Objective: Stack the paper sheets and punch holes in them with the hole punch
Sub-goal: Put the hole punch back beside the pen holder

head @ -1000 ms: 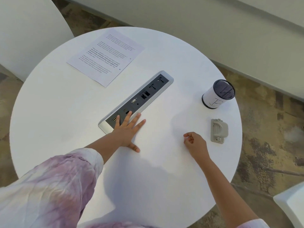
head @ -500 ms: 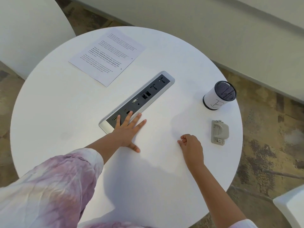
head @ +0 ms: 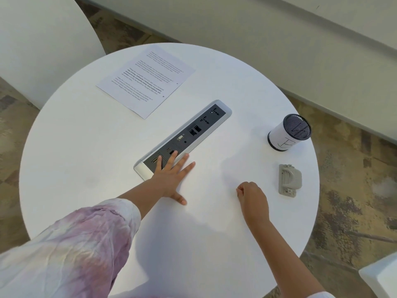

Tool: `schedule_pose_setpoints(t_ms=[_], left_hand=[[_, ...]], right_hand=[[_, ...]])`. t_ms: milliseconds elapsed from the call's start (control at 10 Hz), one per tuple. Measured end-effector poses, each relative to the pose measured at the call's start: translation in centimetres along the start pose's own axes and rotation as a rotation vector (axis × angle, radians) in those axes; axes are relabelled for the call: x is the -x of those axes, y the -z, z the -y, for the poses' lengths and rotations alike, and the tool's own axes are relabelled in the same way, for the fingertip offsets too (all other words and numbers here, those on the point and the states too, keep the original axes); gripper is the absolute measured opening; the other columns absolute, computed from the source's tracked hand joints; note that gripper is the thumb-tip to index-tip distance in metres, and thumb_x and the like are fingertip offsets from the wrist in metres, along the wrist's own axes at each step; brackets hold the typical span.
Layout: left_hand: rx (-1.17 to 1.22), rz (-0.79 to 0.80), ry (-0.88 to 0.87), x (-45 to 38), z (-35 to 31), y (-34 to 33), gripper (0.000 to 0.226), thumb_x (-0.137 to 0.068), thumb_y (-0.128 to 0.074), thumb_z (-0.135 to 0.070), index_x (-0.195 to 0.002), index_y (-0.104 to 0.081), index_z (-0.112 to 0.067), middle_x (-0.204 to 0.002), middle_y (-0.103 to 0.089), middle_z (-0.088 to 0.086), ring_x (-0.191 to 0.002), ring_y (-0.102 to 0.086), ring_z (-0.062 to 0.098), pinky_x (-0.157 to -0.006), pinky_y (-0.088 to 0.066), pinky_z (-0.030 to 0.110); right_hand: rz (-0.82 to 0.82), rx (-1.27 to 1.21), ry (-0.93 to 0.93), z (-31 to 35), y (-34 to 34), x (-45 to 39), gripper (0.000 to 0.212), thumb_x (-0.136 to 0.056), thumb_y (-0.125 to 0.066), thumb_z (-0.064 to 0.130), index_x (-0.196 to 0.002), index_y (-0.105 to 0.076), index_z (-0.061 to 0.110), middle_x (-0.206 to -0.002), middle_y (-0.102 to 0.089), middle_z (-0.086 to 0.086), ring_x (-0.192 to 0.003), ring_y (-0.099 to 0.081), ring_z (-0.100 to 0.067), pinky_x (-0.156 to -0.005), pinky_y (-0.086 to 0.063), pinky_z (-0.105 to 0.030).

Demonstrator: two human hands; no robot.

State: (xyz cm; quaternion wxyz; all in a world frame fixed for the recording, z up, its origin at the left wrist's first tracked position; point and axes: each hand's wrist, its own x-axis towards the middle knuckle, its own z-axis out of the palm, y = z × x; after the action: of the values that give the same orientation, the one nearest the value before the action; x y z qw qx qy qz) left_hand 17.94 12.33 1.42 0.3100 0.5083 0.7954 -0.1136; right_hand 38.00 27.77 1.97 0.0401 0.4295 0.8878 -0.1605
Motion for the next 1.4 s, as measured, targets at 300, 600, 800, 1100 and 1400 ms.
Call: schedule_pose_setpoints(t_ms=[300,600,800,1100,1400], left_hand=[[0.002,-0.012,-0.006,0.0,0.1,-0.1,0.123,-0.06,-0.058,-0.077,-0.141,0.023,-0.034,-0.15,0.035,-0.004,-0.136,0.034,0.031,-0.106,0.011,0.064],[-0.003,-0.019,-0.01,0.0,0.1,-0.2,0.123,-0.06,-0.057,-0.077,-0.141,0.024,-0.034,-0.15,0.035,-0.004,-0.136,0.034,0.03,-0.106,0.01,0.064],[0.013,-0.013,-0.01,0.0,0.1,-0.1,0.123,-0.06,-0.059,-0.077,-0.141,0.023,-0.035,-0.15,0.035,-0.004,-0.136,0.034,0.03,-0.106,0.011,0.064],[0.008,-0.02,-0.011,0.0,0.1,-0.2,0.123,-0.059,-0.059,-0.077,-0.142,0.023,-0.035,-0.15,0.035,-0.004,-0.136,0.033,0.03,-0.106,0.01,0.064],[0.005,-0.012,-0.009,0.0,0.0,-0.1,0.123,-0.06,-0.059,-0.077,-0.141,0.023,-0.034,-0.15,0.035,-0.004,-0.136,0.034,0.03,-0.106,0.011,0.064]], right_hand=[[0.06,-0.696,-0.358,-0.6,1.3,-1.5,0.013,-0.085,-0.055,0.013,-0.073,-0.058,0.008,-0.071,-0.062,-0.001,-0.066,-0.055,-0.015,-0.061,-0.041,-0.02],[0.156,-1.47,-0.46,-0.2,3.6,-2.0,0.012,-0.086,-0.058,-0.001,-0.095,-0.062,0.006,-0.082,-0.064,-0.005,-0.075,-0.063,-0.013,-0.068,-0.057,-0.017],[0.222,-1.651,-0.496,0.5,3.9,-2.0,0.011,-0.089,-0.054,0.005,-0.093,-0.065,0.006,-0.068,-0.069,0.002,-0.061,-0.066,-0.004,-0.063,-0.056,-0.016],[0.267,-1.783,-0.525,1.2,4.3,-2.0,0.026,-0.094,-0.046,0.023,-0.09,-0.061,0.002,-0.072,-0.074,-0.003,-0.071,-0.071,-0.01,-0.066,-0.058,-0.02],[0.155,-1.883,-0.5,1.0,6.4,-3.3,0.024,-0.096,-0.043,0.02,-0.094,-0.06,0.003,-0.076,-0.074,-0.002,-0.076,-0.072,-0.009,-0.065,-0.057,-0.019]])
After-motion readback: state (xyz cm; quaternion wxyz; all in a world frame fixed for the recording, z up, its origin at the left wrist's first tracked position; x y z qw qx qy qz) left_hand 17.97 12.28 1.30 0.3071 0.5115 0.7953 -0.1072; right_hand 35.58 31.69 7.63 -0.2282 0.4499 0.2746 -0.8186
